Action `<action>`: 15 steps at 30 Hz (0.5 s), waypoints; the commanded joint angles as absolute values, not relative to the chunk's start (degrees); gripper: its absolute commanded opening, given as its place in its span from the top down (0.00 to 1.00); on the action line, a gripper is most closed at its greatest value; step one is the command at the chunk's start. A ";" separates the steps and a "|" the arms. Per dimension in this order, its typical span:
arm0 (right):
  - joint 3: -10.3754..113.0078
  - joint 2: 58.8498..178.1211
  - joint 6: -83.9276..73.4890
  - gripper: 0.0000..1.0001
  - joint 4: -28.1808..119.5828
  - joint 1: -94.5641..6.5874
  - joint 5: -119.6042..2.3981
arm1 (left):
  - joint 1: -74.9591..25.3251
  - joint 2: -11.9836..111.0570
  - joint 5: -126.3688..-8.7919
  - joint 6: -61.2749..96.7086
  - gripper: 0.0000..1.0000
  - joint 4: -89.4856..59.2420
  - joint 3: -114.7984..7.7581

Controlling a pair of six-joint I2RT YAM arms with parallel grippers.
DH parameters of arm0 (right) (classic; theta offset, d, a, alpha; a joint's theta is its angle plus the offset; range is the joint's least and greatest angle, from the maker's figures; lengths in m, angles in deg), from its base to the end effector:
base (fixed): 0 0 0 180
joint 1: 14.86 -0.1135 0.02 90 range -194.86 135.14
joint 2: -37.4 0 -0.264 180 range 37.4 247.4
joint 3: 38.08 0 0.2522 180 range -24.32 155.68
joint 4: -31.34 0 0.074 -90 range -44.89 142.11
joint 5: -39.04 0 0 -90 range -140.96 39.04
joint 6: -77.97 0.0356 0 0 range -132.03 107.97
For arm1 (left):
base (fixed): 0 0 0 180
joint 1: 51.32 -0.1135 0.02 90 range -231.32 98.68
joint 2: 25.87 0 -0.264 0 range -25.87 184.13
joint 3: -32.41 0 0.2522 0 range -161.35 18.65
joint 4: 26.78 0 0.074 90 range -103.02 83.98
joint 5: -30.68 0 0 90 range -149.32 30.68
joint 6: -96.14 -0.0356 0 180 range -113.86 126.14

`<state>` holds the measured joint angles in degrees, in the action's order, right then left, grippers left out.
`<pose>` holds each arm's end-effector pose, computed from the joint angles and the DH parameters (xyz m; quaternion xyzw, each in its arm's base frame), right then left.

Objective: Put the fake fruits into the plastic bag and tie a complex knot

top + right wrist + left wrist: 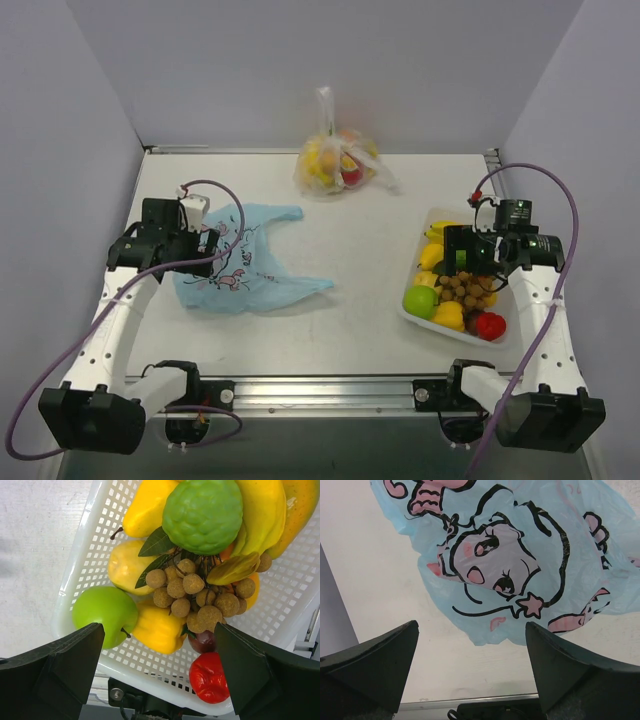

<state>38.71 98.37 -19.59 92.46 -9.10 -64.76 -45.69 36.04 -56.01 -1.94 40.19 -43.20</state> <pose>0.2107 -0.0127 0.3359 -0.0601 0.9173 0.0666 0.3878 0.2054 -0.0182 0.3183 0.1042 0.9430 0.0341 0.3143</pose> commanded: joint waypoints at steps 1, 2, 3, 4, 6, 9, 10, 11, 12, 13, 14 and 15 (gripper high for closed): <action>41.60 99.89 -19.86 0.00 94.15 -10.29 -66.34 | -44.73 36.88 -56.86 -0.98 0.03 39.89 -47.61; 41.95 100.59 -19.77 0.00 94.15 -11.07 -66.43 | -43.94 37.49 -56.34 -0.02 0.03 39.81 -48.32; 42.73 101.03 -19.77 0.00 93.97 -13.34 -66.34 | -43.24 38.89 -55.46 0.77 0.03 39.54 -49.28; 43.35 101.65 -19.51 0.00 93.45 -14.50 -65.56 | -42.27 39.60 -54.06 1.47 0.03 39.37 -50.94; 44.93 104.63 -19.07 0.00 93.27 -17.92 -65.20 | -38.33 42.49 -51.60 4.10 0.03 38.23 -52.89; 48.18 108.67 -18.54 0.01 93.01 -19.78 -65.90 | -32.63 47.23 -48.52 8.94 0.02 37.87 -57.19; 49.50 109.47 -18.45 0.02 92.83 -20.74 -66.25 | -31.29 48.47 -47.12 10.08 0.03 37.70 -58.94; 50.03 110.87 -18.36 0.03 92.74 -21.10 -67.65 | -29.71 49.79 -45.80 11.22 0.02 37.43 -59.57; 50.39 111.49 -18.19 0.04 92.66 -21.28 -68.27 | -27.00 52.24 -44.22 11.84 0.03 37.43 -60.18; 50.74 111.93 -17.58 0.05 92.48 -21.63 -69.15 | -25.84 53.66 -42.72 12.46 0.03 37.43 -60.54; 51.26 112.98 -17.22 0.08 92.48 -21.80 -71.16 | -25.05 54.98 -42.01 12.99 0.02 37.43 -60.98; 51.35 113.43 -17.05 0.09 92.30 -21.89 -71.96 | -24.17 57.51 -40.53 13.08 0.03 37.43 -60.98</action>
<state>49.04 112.21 -18.49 91.61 -21.30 -67.96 -26.61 53.35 -46.63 8.95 38.53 -58.91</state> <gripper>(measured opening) 0.921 0.974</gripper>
